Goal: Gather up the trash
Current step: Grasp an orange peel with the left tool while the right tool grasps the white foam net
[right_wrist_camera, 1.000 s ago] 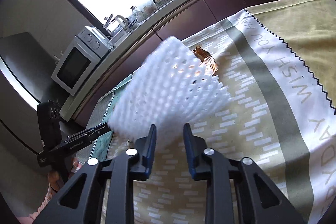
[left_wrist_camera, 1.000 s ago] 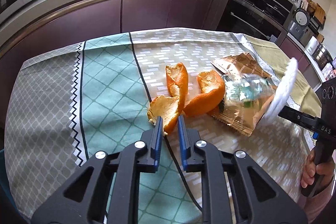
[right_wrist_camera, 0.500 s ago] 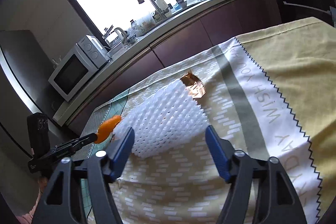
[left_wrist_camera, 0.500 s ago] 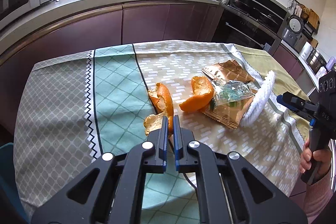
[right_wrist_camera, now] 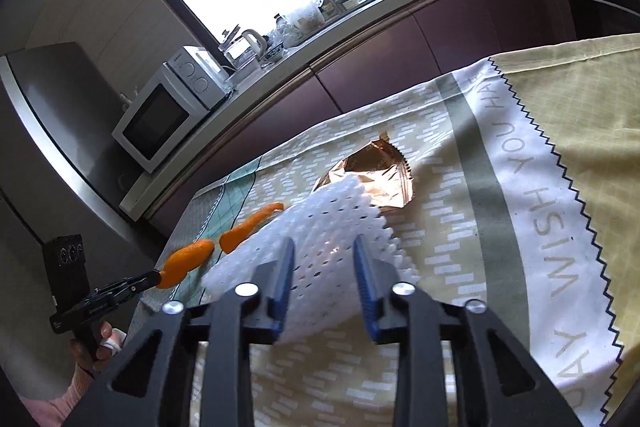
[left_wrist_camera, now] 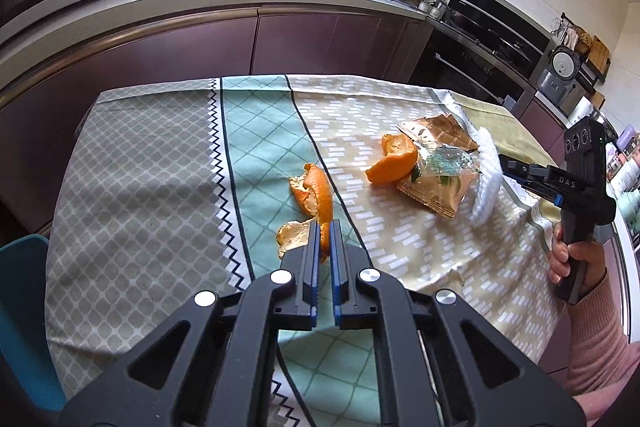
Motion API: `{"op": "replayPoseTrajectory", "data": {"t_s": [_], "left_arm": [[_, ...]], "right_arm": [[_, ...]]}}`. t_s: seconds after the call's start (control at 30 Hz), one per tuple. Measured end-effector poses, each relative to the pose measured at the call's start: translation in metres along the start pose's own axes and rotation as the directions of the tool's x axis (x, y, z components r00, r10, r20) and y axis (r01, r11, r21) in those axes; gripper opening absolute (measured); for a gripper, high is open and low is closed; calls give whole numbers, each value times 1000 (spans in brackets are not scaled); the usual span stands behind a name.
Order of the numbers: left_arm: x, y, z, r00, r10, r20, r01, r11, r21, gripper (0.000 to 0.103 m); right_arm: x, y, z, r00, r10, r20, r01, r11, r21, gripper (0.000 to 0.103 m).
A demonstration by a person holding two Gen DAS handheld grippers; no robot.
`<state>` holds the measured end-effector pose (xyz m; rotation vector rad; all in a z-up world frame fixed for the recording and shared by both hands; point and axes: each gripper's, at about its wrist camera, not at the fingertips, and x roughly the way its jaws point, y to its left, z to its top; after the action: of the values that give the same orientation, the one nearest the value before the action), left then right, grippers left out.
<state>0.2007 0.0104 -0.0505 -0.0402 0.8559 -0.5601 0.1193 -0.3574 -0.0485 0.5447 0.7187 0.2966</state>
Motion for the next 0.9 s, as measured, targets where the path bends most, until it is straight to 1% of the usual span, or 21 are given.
{"op": "replayPoseTrajectory", "data": {"t_s": [0.13,0.17,0.2,0.27,0.3,0.33,0.4,0.43,0.5,0.57,0.6,0.63,0.67,0.7,0.73,0.8,0.83,0.9], "left_arm": [[-10,9,-7,1000,-2,10,2,1000,-21,5],[-13,12,-8,1000,-2,14,2,1000,-26,5],[-16,13,-9,1000,-2,17,2,1000,-30,5],[-20,17,-11,1000,-2,25,3,999,-38,5],[-22,18,-12,1000,-1,28,2,999,-42,5],[-25,20,-13,999,-2,32,4,999,-47,5],[-28,22,-14,999,-3,40,5,999,-54,5],[-30,23,-15,999,-4,42,6,998,-57,5],[-33,26,-15,999,-4,47,7,998,-63,5],[-34,27,-17,999,-5,49,8,998,-66,5],[-36,28,-18,999,-2,51,5,998,-66,5],[-37,29,-19,999,-2,52,6,998,-67,5],[-39,29,-20,999,-4,54,7,998,-70,5],[-41,31,-21,998,-3,56,7,997,-72,5],[-43,33,-22,998,-2,59,6,997,-75,5],[-48,36,-24,998,-3,66,8,997,-81,5],[-50,38,-25,998,-2,69,8,996,-84,5],[-53,41,-27,997,-1,74,8,996,-89,5]], "right_arm": [[-2,9,-6,1000,7,-18,-7,999,-32,9],[-3,11,-8,1000,-2,-20,1,999,-37,10],[-4,14,-10,1000,-10,-21,10,999,-39,14],[-6,26,-15,999,-22,-23,21,998,-64,46],[-7,35,-19,999,-36,-16,35,996,-85,73],[-8,44,-24,998,-58,-5,57,992,-115,79],[-6,62,-33,995,-95,-6,93,979,-181,79],[-3,70,-37,992,-127,-2,123,971,-206,79],[7,80,-42,983,-185,-15,176,955,-239,79],[18,85,-46,967,-253,-15,240,934,-267,78],[22,85,-47,961,-277,-17,263,927,-268,72],[25,82,-48,957,-289,-25,273,926,-262,59],[27,80,-48,957,-289,-34,272,929,-253,51],[27,78,-48,959,-281,-41,263,934,-243,40],[25,76,-49,962,-269,-43,252,939,-232,27],[21,76,-49,964,-264,-29,251,942,-223,17],[17,75,-49,964,-266,-17,256,941,-220,16],[9,75,-49,965,-261,4,256,943,-211,11]]}}
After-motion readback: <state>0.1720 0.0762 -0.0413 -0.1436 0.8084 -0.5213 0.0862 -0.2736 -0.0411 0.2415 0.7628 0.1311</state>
